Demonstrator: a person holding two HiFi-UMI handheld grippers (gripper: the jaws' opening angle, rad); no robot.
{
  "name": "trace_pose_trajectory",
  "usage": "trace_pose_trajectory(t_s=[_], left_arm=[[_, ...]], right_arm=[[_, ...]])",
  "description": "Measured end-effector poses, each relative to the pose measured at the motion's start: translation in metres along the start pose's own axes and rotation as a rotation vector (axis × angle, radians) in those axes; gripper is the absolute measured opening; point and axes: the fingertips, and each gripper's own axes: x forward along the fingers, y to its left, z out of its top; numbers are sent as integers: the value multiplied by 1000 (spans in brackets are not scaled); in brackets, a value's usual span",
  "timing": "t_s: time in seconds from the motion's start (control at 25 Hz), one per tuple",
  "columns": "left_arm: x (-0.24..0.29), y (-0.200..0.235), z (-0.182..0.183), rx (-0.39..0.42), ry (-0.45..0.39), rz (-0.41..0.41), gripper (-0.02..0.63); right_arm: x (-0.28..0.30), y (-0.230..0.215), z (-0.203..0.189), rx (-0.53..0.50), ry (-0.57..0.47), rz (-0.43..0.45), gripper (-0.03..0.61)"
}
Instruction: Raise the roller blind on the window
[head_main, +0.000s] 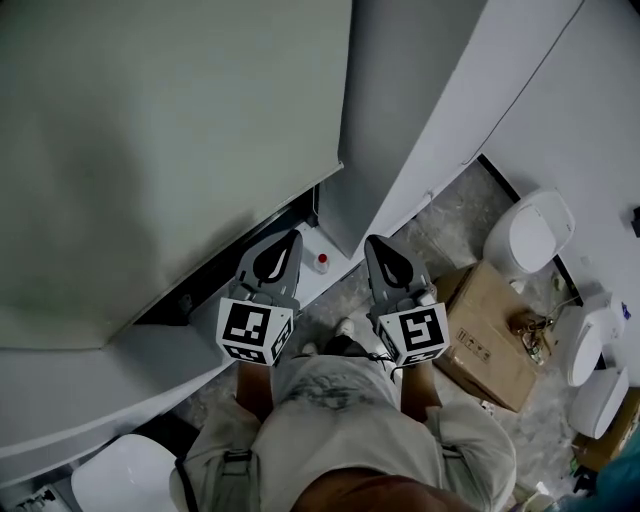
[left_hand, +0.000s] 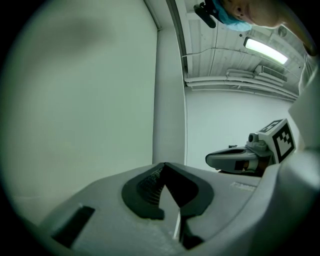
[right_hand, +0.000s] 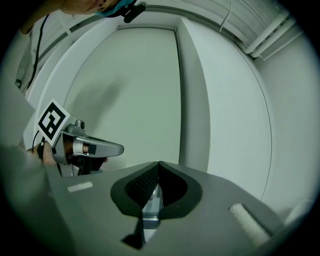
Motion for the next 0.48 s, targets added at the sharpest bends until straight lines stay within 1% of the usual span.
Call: trace_pose_trajectory(t_s=[0.12,0.48], left_arm=[[20,-3,8,11,-1,19,3],[67,-22,18,28,-6,65,3]], right_arm=[[8,-17,6,-4,-25,26,11],[20,-52,3,12,-29,110,11]])
